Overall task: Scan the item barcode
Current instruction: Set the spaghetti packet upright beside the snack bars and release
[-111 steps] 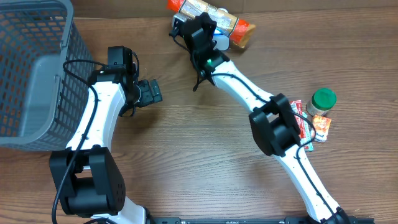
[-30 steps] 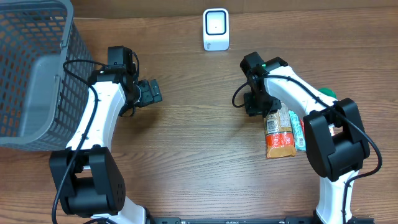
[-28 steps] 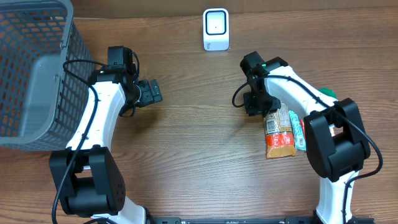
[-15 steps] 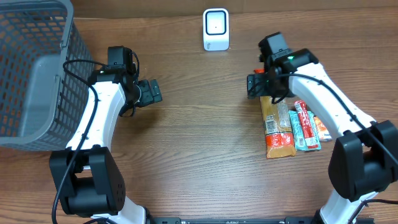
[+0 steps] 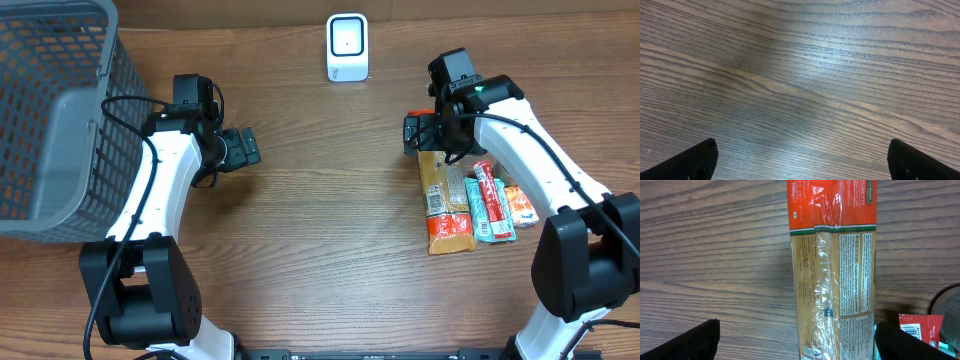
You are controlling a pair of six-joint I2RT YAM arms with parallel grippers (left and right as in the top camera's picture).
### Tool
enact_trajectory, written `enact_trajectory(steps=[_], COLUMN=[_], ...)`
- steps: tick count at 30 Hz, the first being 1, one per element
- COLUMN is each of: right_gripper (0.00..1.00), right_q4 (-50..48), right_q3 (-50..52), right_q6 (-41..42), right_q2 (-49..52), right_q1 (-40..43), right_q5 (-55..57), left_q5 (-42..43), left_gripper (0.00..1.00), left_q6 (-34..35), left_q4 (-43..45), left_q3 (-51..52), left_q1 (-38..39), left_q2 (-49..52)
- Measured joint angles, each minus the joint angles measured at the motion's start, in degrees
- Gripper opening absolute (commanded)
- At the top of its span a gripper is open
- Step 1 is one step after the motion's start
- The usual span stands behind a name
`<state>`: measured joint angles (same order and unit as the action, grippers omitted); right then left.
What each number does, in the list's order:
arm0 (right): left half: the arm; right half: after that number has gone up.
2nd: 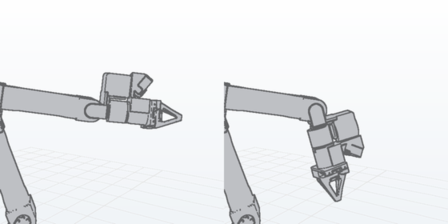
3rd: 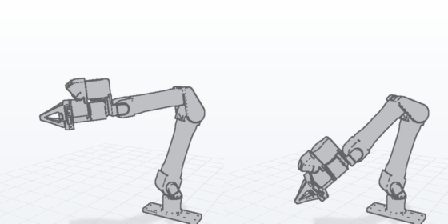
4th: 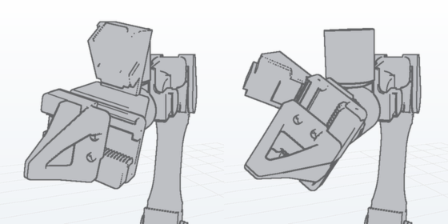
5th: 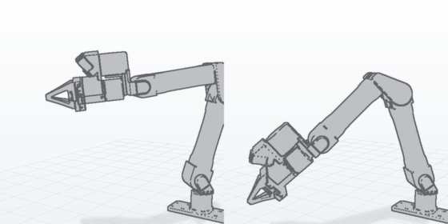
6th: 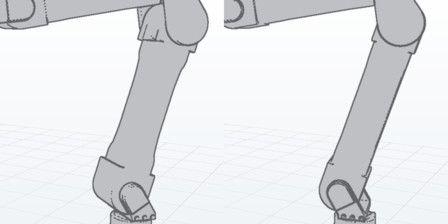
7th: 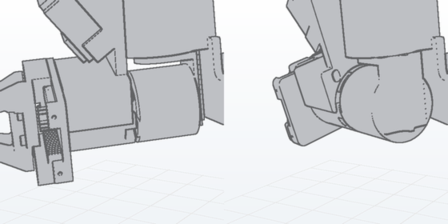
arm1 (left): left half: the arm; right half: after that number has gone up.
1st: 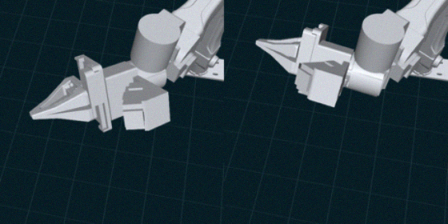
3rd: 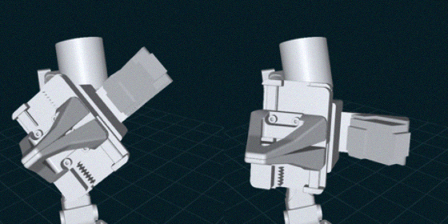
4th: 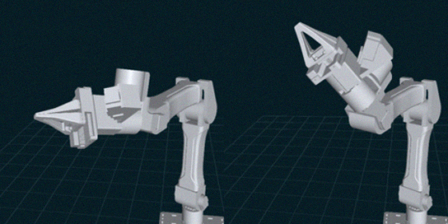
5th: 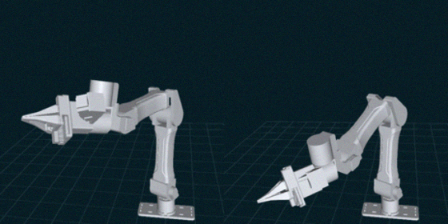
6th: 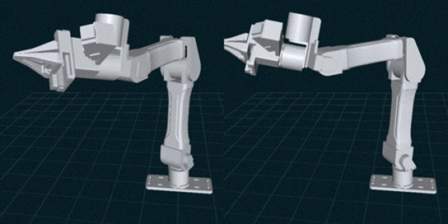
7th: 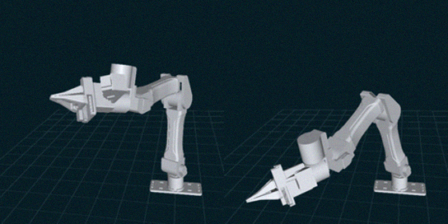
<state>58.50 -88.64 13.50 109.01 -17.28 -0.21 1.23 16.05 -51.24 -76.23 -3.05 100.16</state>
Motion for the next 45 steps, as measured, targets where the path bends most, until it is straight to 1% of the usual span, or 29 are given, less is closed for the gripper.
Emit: enact_trajectory(steps=[32, 37, 45], right_gripper=[1.0, 1.0, 1.0], right_q4=[0.0, 0.0, 0.0], right_q3=[0.0, 0.1, 0.1], right_q6=[0.0, 0.0, 0.0], right_q2=[-0.6, -5.6, -19.6], right_q1=[0.0, 0.0, 0.1], right_q5=[0.0, 0.0, 0.0], left_q5=[0.0, 0.0, 0.0], left_gripper=[1.0, 1.0, 1.0], left_q6=[0.0, 0.0, 0.0], left_q4=[0.0, 0.0, 0.0], left_q3=[0.0, 0.0, 0.0], left_q1=[0.0, 0.0, 0.0], left_q2=[0.0, 0.0, 0.0])
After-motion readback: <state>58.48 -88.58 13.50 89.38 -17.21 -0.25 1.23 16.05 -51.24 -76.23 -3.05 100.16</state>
